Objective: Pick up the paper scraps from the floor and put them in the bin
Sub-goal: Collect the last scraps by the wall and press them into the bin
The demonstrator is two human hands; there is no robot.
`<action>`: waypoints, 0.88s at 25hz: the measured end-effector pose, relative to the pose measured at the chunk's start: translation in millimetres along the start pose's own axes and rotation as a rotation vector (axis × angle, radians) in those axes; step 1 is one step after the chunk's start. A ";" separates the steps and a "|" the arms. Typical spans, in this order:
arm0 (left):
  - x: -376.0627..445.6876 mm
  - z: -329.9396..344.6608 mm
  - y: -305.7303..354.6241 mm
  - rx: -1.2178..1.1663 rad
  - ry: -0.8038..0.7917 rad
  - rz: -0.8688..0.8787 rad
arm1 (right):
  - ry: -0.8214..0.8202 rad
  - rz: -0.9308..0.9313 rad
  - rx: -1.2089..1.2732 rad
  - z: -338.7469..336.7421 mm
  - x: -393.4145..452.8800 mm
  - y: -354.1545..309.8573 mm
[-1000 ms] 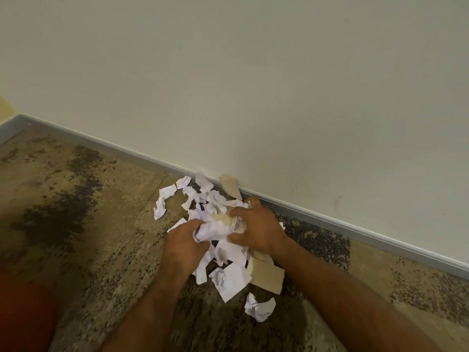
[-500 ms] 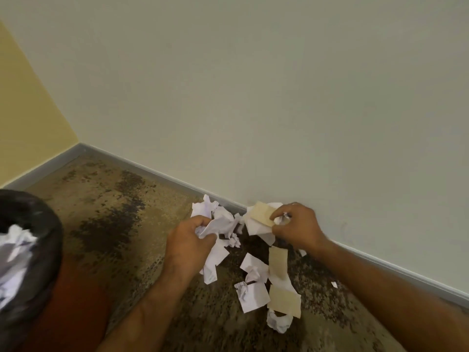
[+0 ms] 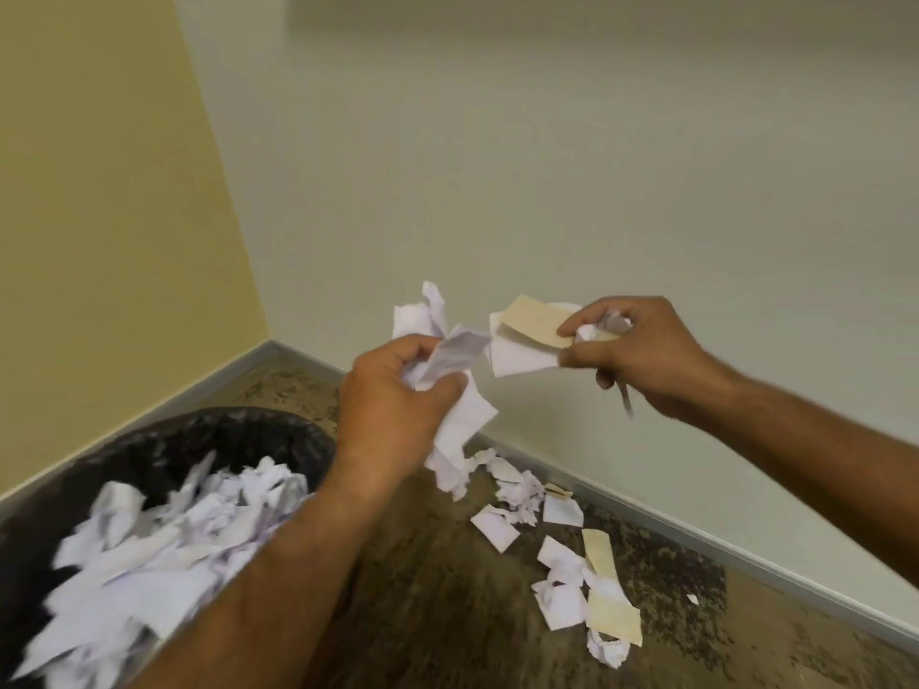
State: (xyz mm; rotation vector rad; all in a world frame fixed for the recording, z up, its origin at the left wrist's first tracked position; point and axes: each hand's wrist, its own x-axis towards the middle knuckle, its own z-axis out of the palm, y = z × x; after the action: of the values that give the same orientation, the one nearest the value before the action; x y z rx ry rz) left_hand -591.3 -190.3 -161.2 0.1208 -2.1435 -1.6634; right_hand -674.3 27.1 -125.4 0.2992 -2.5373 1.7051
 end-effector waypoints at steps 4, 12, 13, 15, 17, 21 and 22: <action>7.0 -121.0 -3.3 0.102 0.204 0.002 | -0.182 -0.107 0.082 79.7 -14.7 -80.5; -26.9 -248.2 -89.1 0.873 -0.158 -0.547 | -0.680 -0.320 -0.435 267.7 -64.5 -70.8; -31.9 -250.2 -91.6 0.906 -0.270 -0.623 | -0.809 -0.359 -0.589 279.0 -69.6 -63.7; -34.8 -250.2 -88.2 0.923 -0.398 -0.705 | -1.015 -0.335 -0.793 285.0 -72.3 -56.8; -24.7 -242.8 -71.7 1.045 -0.430 -0.657 | -1.075 -0.287 -0.802 271.1 -62.4 -60.4; 6.8 -196.6 -28.6 1.240 -0.286 -0.278 | -0.828 -0.343 -0.637 197.2 -27.0 -67.0; 10.0 -174.6 -22.2 1.134 -0.252 -0.160 | -0.729 -0.348 -0.608 173.5 -16.8 -59.6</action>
State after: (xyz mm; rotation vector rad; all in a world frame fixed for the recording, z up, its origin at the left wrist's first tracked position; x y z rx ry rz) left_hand -538.5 -357.8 -145.4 0.4241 -3.0629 -0.3321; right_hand -637.3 -152.7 -140.3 1.4018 -3.0340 0.7078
